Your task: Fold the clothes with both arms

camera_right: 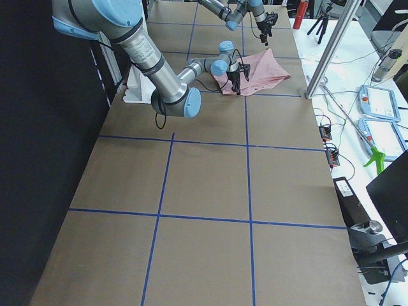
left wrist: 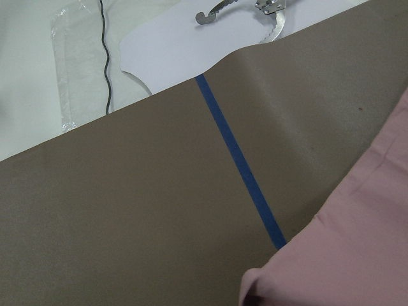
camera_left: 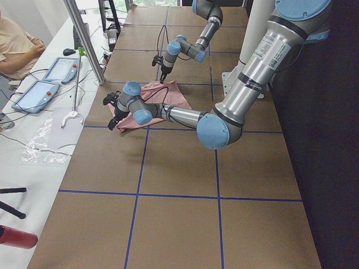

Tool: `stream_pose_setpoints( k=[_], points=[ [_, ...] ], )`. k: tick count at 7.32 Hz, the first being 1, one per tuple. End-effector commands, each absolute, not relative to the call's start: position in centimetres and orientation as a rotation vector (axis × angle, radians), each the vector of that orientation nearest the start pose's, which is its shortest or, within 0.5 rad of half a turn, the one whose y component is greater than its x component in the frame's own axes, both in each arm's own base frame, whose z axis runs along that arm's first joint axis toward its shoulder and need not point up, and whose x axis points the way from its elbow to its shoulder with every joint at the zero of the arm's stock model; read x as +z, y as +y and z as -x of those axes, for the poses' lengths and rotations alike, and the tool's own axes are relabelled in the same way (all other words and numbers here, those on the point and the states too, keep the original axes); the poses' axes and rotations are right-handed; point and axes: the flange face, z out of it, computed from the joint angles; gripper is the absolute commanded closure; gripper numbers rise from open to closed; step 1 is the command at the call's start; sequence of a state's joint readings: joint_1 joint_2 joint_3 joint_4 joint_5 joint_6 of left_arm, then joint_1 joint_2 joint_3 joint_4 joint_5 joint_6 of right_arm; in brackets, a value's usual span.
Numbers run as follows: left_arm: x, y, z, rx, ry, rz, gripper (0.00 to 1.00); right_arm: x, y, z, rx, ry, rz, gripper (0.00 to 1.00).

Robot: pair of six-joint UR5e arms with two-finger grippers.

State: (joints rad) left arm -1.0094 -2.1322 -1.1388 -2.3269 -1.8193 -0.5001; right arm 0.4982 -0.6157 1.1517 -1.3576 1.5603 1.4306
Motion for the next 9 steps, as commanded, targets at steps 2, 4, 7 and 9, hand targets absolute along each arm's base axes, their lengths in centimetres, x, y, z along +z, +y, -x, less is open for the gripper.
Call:
stream_pose_setpoints(
  k=[2,4,7,9],
  points=[
    [44.6,-69.3,-30.7,0.169,0.654,-0.657,0.00,21.1,-49.8,63.3,0.343,-0.705,-0.249,1.00],
    [44.4,-69.2,-30.7,0.168,0.657,-0.661,0.00,26.9,-43.7,57.3,0.319,-0.722,-0.273,1.00],
    [43.9,-69.0,-30.8,0.171,0.663,-0.665,0.00,29.4,-30.9,54.0,0.226,-0.731,-0.328,1.00],
    [43.8,-68.9,-31.2,0.175,0.665,-0.665,0.00,29.8,-27.3,55.4,0.223,-0.733,-0.340,1.00]
  ],
)
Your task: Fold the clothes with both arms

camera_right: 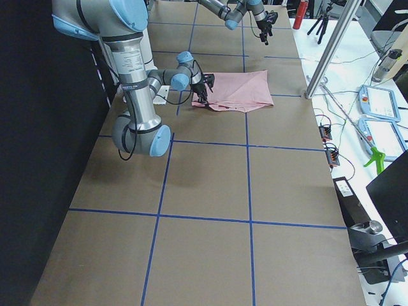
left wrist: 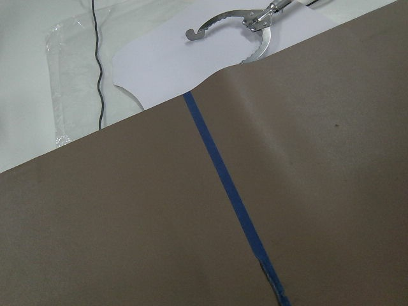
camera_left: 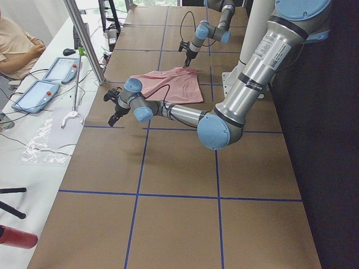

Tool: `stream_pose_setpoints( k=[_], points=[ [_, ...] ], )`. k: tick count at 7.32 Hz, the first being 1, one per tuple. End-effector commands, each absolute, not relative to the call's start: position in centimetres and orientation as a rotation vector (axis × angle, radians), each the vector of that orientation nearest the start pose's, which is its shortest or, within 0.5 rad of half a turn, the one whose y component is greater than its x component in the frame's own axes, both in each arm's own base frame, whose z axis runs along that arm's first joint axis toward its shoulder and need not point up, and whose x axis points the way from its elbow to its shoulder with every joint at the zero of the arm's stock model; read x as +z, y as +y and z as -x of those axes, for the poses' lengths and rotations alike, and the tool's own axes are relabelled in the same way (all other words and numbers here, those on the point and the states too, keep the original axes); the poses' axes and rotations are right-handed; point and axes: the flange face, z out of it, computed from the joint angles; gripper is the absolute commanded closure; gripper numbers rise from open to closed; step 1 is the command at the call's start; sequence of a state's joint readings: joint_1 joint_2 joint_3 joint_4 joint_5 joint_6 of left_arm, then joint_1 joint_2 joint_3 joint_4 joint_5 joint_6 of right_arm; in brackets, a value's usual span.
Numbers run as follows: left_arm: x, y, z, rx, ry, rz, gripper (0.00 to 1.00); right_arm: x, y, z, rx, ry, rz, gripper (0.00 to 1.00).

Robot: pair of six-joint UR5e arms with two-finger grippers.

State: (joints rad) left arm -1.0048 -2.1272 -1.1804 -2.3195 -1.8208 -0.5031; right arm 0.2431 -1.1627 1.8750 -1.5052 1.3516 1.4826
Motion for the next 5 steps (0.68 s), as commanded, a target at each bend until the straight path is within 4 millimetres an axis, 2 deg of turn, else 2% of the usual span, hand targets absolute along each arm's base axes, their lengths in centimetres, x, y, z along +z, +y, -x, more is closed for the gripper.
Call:
stream_pose_setpoints(
  k=[1,2,3,4,5],
  points=[
    [43.7,-68.9,-31.2,0.176,0.666,-0.666,0.00,29.5,-27.1,55.3,0.219,-0.741,-0.340,1.00],
    [43.7,-68.8,-31.3,0.181,0.675,-0.661,0.00,29.4,-26.8,55.4,0.218,-0.742,-0.348,0.01],
    [42.8,-68.1,-31.6,0.219,0.745,-0.630,0.00,28.0,-26.7,54.4,0.221,-0.772,-0.356,0.00],
    [41.6,-66.5,-31.4,0.250,0.811,-0.620,0.00,27.5,-26.3,52.8,0.214,-0.799,-0.349,0.00],
    [40.8,-62.9,-30.2,0.172,0.889,-0.589,0.00,27.7,-25.8,51.3,0.215,-0.816,-0.348,0.00]
  ],
)
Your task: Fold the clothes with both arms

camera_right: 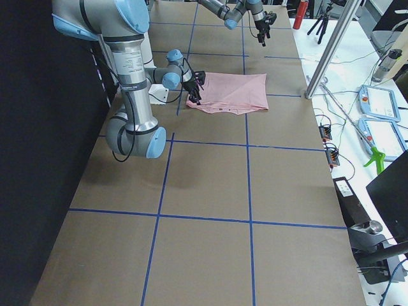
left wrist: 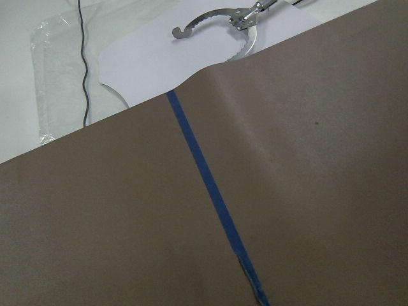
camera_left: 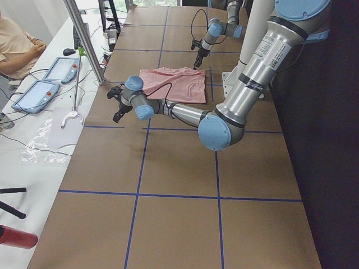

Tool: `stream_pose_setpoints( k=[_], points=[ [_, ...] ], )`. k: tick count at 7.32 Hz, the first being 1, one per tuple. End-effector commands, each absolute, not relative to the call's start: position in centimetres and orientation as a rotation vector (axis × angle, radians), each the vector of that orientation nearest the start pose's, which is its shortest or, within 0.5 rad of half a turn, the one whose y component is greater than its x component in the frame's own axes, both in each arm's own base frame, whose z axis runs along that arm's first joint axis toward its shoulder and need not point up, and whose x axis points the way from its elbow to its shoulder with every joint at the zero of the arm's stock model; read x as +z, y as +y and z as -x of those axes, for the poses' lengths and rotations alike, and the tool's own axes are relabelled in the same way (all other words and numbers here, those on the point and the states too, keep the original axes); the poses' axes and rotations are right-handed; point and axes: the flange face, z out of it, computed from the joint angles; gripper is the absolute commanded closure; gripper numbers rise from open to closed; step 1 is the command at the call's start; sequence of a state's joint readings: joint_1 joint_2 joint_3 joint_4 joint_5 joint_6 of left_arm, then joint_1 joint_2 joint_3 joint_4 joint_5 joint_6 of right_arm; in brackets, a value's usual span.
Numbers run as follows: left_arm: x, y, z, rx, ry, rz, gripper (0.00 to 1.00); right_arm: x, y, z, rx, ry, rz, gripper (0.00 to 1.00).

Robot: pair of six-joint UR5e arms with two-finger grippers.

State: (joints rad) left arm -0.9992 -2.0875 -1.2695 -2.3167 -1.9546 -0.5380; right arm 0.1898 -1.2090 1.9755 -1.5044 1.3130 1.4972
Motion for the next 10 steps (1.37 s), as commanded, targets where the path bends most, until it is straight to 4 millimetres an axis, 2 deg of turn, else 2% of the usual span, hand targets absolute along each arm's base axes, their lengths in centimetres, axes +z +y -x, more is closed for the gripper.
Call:
stream_pose_setpoints(
  k=[1,4,5,6,7,8,10],
  points=[
    [39.3,-58.2,-31.4,0.137,0.961,-0.538,0.00,26.7,-25.6,50.5,0.220,-0.844,-0.347,0.00],
    [35.3,-42.0,-36.9,-0.028,1.135,-0.336,0.00,25.8,-25.5,50.4,0.225,-0.898,-0.352,0.00],
    [34.6,-37.5,-40.1,-0.101,1.156,-0.282,0.05,25.9,-25.5,50.4,0.225,-0.896,-0.352,0.00],
    [34.7,-34.1,-43.4,-0.183,1.163,-0.211,0.20,25.9,-25.5,50.4,0.226,-0.896,-0.353,0.00],
    [34.4,-31.9,-45.7,-0.265,1.157,-0.163,0.38,25.5,-25.5,50.4,0.227,-0.902,-0.355,0.00],
    [33.7,-31.1,-46.7,-0.276,1.150,-0.138,0.44,25.5,-25.5,50.5,0.227,-0.903,-0.354,0.00],
    [33.6,-28.9,-48.4,-0.249,1.143,-0.104,0.42,25.2,-25.5,50.5,0.229,-0.907,-0.356,0.00]
  ],
)
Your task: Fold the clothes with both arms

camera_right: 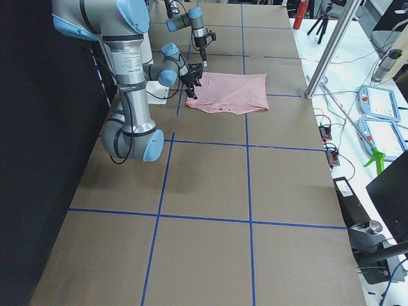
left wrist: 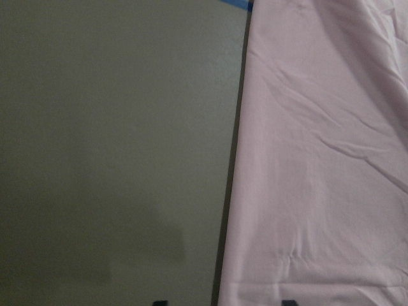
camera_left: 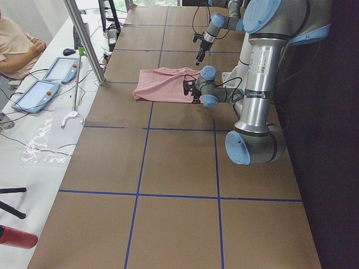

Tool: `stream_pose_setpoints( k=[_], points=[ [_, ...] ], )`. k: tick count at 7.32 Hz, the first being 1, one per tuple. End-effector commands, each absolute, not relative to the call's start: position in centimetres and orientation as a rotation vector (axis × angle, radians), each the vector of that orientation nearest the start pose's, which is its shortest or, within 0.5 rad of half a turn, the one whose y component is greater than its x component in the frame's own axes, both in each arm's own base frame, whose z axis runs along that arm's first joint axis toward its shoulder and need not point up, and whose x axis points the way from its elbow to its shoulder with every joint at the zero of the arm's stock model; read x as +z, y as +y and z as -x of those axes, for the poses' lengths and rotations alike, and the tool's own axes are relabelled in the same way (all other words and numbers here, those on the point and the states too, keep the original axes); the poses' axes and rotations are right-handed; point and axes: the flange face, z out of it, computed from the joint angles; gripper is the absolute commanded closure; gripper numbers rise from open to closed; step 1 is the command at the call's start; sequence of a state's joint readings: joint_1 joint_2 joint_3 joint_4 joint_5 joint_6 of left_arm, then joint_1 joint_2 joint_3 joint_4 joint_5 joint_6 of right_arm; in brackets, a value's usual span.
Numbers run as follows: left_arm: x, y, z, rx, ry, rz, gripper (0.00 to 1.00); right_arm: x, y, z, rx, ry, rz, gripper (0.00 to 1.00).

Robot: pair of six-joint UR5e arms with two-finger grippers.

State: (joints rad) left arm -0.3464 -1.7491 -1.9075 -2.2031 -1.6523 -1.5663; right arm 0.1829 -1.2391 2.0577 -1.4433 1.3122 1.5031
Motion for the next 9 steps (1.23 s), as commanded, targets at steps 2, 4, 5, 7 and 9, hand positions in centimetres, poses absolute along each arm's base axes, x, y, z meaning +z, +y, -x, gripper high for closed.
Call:
stream_pose_setpoints(
  k=[2,4,5,7,9],
  points=[
    [33.8,-26.1,-50.0,-0.234,1.136,-0.057,0.42,25.2,-25.5,50.5,0.228,-0.904,-0.356,0.00],
    [33.9,-25.6,-50.4,-0.235,1.134,-0.046,0.45,25.2,-25.5,50.5,0.229,-0.904,-0.357,0.00],
    [34.0,-25.6,-50.4,-0.242,1.126,-0.045,0.54,25.2,-25.5,50.5,0.229,-0.904,-0.357,0.00],
    [34.1,-25.4,-50.8,-0.237,1.123,-0.042,0.54,25.4,-25.5,50.5,0.229,-0.899,-0.357,0.00],
    [34.2,-25.4,-50.8,-0.237,1.120,-0.041,0.54,25.5,-25.5,50.5,0.228,-0.897,-0.356,0.00]
  ],
)
